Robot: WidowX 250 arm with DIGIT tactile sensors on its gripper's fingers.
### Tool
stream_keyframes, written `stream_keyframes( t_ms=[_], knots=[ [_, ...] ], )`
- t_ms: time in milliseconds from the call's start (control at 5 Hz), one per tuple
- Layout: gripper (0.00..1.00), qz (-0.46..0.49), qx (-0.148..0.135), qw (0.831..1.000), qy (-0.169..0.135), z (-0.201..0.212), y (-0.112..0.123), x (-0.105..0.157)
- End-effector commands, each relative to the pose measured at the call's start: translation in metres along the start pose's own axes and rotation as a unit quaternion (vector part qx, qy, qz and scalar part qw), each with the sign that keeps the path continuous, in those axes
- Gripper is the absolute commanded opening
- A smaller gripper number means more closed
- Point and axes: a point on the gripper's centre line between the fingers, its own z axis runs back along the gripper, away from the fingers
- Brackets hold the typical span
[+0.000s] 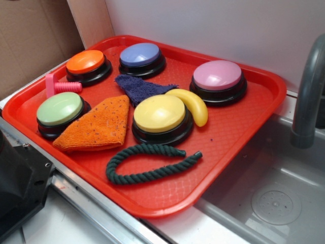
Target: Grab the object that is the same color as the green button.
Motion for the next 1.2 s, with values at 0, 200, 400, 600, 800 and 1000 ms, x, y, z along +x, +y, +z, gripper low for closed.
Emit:
stream_keyframes(
  t_ms=[0, 200, 400, 600, 800, 1000],
  knots=[
    [1.00, 0.000, 0.000, 1.000, 0.000, 0.000, 0.000, 0.000],
    [1.00, 0.002, -0.009, 1.000, -0.016, -0.017, -0.010, 0.003],
    [1.00, 0.005, -0.024, 1.000, -0.018, -0.039, -0.024, 0.005],
    [1.00, 0.023, -0.037, 0.999, -0.011, -0.067, -0.040, 0.008],
    [1.00, 0.044, -0.052, 0.998, -0.006, -0.096, -0.055, 0.014],
    [1.00, 0.056, -0.062, 0.996, 0.008, -0.128, -0.073, 0.021]
  ],
)
